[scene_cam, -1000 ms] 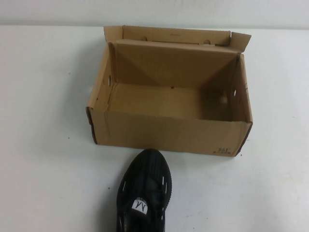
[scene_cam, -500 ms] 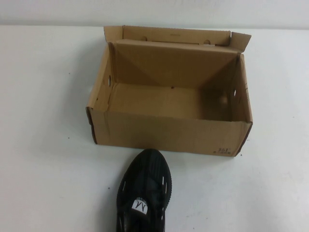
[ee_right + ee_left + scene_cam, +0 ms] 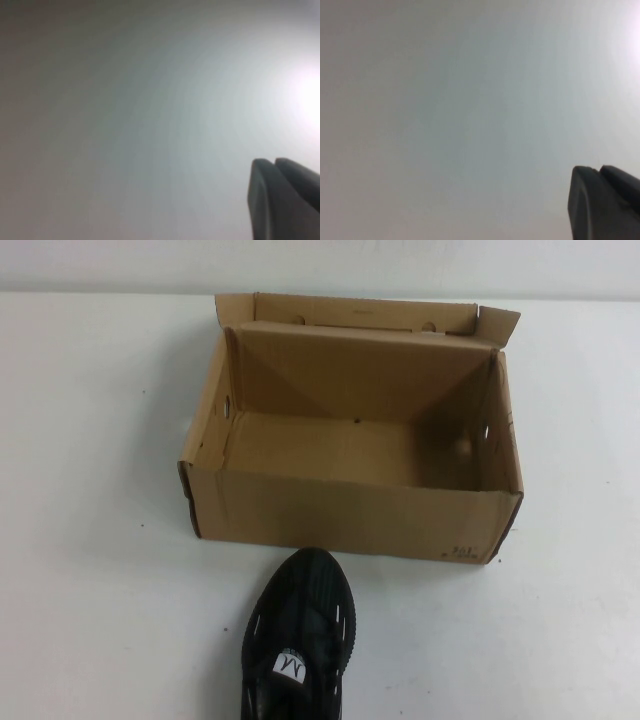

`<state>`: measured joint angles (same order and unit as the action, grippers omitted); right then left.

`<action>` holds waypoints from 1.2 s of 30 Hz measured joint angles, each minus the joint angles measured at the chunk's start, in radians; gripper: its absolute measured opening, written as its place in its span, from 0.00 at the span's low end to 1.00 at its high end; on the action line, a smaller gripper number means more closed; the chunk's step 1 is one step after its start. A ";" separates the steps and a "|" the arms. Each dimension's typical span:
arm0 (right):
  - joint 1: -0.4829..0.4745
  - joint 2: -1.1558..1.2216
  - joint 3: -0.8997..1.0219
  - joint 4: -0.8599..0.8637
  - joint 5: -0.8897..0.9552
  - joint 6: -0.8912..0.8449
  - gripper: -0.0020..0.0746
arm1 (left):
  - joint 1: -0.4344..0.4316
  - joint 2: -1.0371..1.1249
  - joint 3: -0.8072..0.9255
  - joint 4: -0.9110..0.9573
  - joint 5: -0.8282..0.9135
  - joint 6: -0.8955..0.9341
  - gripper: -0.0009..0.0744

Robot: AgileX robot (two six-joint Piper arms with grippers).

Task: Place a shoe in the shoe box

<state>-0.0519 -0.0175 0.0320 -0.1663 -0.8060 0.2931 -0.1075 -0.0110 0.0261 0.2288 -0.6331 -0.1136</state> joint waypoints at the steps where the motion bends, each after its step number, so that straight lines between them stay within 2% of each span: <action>1: 0.000 0.000 0.000 0.003 -0.047 0.005 0.00 | 0.000 -0.002 0.000 -0.025 -0.041 -0.002 0.01; 5: 0.000 0.000 -0.070 0.012 -0.076 0.053 0.00 | 0.000 -0.004 -0.025 -0.215 -0.088 -0.002 0.01; 10: 0.000 0.013 -0.299 0.014 0.176 0.160 0.00 | 0.000 -0.004 -0.162 -0.400 -0.059 -0.004 0.01; 13: 0.000 0.065 -0.444 0.015 0.383 0.225 0.00 | 0.000 -0.004 -0.261 -0.418 0.060 -0.004 0.01; 18: 0.000 0.218 -0.595 0.019 0.682 0.289 0.00 | 0.000 0.047 -0.403 -0.420 0.364 -0.004 0.01; 23: 0.000 0.347 -0.618 -0.100 0.880 0.295 0.00 | 0.000 0.103 -0.417 -0.374 0.646 0.027 0.01; 27: 0.000 0.392 -0.618 -0.141 0.950 0.297 0.00 | 0.000 0.115 -0.417 -0.357 0.769 0.035 0.01; 32: 0.032 0.422 -0.618 -0.016 0.960 0.299 0.00 | 0.000 0.115 -0.415 -0.360 0.855 0.020 0.01; 36: 0.101 0.469 -0.618 0.040 1.005 0.264 0.00 | 0.000 0.115 -0.415 -0.381 0.903 0.010 0.01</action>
<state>0.0496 0.4512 -0.5856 -0.1264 0.1991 0.5574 -0.1075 0.1038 -0.3893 -0.1519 0.2702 -0.1036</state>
